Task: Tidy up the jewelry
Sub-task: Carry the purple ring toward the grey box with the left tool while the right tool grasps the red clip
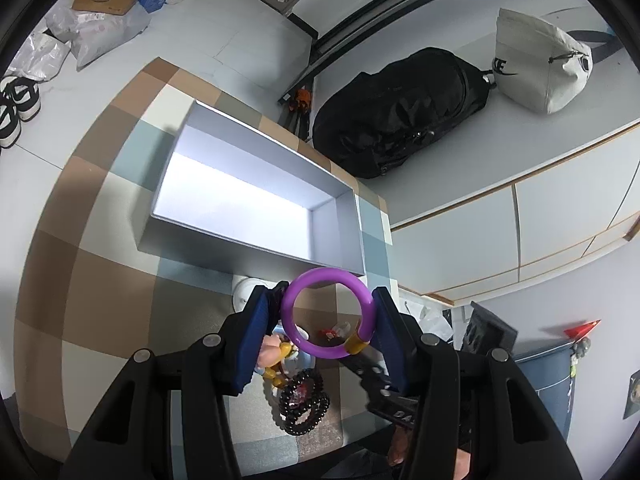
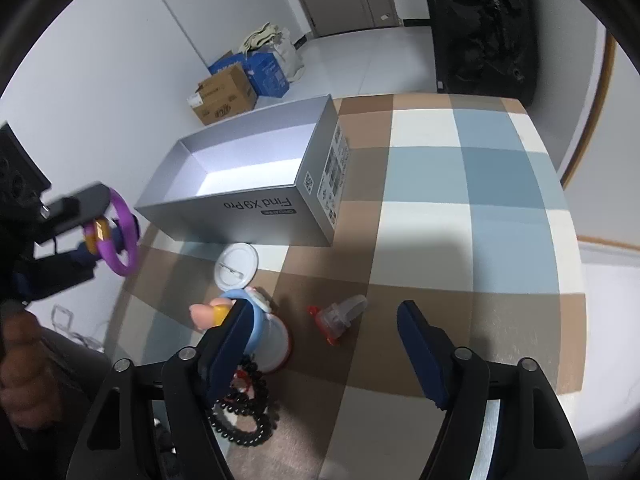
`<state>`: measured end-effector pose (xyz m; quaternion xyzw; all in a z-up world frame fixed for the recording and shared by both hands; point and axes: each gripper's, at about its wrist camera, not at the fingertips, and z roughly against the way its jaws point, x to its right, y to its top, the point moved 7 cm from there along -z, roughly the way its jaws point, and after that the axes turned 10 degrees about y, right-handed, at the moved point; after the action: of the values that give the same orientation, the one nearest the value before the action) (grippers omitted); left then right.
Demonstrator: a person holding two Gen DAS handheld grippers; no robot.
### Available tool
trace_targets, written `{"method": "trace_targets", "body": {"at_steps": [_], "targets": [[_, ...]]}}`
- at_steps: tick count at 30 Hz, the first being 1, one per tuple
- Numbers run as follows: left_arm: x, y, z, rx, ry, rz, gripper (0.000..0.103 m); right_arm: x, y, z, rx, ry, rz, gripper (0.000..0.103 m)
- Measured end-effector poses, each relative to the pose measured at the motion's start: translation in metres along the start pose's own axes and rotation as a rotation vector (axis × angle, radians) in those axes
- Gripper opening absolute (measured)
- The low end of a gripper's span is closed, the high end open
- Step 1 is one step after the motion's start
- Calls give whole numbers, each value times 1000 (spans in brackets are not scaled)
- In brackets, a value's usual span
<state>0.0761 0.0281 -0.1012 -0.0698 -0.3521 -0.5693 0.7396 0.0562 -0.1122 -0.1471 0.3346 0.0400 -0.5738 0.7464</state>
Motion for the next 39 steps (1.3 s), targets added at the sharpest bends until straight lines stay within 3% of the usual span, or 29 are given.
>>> {"method": "trace_targets", "body": {"at_steps": [5,7,9,17,21,25,29,33,39], "targets": [[-6,2,2,9,11,22,46,-1,-3,-13,-47,-40,28,51],[-8,4,4,26,28,25,46,0,-3,-12,-42,-56,26,40],[-9,6,7,32,24,31,46,2,-3,-13,-50,-68,21,23],[-11,20,16,62,-1,67,46,6,1,-5,-19,-35,-41,21],[-12,29,22,123,60,65,46,-5,12,16,66,37,-61,21],[-12,37,24,156,77,77,46,-31,28,46,190,81,19,21],[-17,45,20,189,102,84,46,-53,48,57,257,124,86,21],[-12,52,13,206,178,23,46,-65,71,52,264,162,80,21],[-3,67,0,188,162,-8,46,-65,101,29,209,167,105,21]]}}
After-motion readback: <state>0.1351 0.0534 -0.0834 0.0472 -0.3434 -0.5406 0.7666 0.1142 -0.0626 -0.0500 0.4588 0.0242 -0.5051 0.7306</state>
